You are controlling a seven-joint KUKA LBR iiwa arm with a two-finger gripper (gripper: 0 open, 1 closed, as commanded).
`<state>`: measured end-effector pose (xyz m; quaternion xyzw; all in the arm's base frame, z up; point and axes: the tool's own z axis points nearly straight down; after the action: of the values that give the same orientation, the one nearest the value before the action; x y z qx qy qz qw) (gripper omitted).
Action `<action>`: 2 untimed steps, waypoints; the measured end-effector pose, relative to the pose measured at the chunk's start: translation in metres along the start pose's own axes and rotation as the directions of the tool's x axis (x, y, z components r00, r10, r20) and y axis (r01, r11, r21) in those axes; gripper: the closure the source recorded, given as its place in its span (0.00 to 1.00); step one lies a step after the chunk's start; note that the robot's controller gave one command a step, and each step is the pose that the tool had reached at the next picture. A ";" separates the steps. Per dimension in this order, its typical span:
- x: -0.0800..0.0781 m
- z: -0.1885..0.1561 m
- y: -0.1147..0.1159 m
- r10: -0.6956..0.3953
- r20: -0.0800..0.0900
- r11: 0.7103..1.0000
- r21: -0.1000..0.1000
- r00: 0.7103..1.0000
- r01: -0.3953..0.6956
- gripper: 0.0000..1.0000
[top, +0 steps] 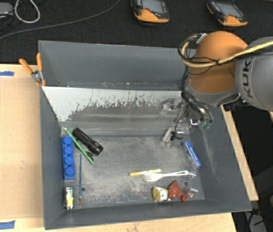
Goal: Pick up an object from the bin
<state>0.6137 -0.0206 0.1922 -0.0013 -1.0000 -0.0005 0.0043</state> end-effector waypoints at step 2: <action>0.048 0.091 0.008 0.103 0.007 0.995 -0.002 0.995 -0.103 0.00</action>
Offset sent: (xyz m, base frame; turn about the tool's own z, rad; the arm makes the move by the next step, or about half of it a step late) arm -0.0652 0.0110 -0.1222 0.1373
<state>0.5648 -0.0122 0.1012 -0.0529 -0.9986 -0.0010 0.0009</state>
